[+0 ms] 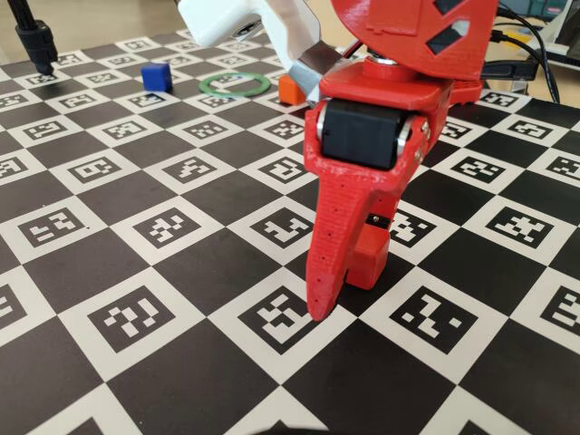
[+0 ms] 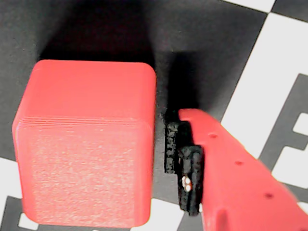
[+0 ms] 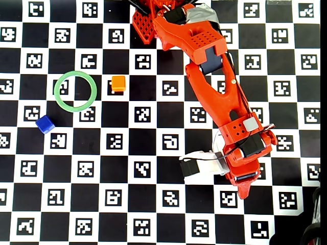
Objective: Grab the red cube then put it in the green circle then put the blue cube on top and finally the orange cube on top
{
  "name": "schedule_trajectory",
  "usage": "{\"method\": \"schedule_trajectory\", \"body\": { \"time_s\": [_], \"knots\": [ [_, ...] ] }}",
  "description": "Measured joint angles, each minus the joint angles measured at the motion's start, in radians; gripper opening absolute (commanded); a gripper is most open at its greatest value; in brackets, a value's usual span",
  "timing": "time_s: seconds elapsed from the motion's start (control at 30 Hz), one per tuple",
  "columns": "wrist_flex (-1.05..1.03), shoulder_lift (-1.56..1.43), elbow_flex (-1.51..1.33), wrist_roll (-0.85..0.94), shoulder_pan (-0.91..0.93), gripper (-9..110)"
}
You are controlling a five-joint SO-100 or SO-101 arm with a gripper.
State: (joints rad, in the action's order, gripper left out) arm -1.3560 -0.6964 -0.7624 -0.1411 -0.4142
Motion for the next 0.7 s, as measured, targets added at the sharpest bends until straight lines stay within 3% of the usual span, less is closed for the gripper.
{"method": "schedule_trajectory", "body": {
  "time_s": [0.17, 0.3, 0.7],
  "knots": [
    [0.002, 0.0, 0.0, -0.002, -0.002, 22],
    [0.002, 0.0, 0.0, -0.018, -0.005, 12],
    [0.002, 0.0, 0.0, -0.018, -0.009, 5]
  ]
}}
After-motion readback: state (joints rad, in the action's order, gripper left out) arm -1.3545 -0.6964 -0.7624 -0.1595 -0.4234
